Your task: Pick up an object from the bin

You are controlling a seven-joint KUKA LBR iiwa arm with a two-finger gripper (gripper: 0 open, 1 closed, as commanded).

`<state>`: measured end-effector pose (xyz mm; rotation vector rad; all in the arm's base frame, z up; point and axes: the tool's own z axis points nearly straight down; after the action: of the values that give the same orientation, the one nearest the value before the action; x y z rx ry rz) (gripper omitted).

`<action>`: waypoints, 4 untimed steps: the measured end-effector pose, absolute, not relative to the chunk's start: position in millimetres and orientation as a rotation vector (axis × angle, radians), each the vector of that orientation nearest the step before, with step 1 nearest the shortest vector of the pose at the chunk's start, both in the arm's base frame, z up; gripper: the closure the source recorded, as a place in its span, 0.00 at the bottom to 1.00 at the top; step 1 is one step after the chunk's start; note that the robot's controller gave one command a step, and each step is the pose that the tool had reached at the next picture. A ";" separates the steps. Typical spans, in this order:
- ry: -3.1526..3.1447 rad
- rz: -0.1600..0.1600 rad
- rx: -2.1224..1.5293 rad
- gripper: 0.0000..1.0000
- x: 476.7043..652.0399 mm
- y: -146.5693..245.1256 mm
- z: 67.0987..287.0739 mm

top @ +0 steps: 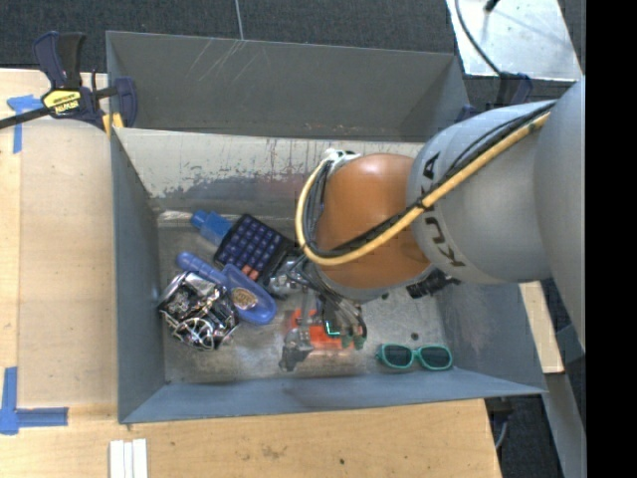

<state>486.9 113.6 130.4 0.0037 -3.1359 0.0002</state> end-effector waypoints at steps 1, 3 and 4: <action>-3.143 -0.001 -0.001 0.00 489.1 113.1 134.0; -3.136 -0.002 0.215 0.00 562.1 185.8 112.3; -3.145 -0.002 -0.075 0.00 554.0 199.9 108.0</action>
Offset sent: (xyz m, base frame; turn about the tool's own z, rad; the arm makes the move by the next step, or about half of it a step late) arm 0.0940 0.1050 -0.0604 -0.1765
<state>554.0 199.9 108.0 -0.0750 -3.1453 -0.0019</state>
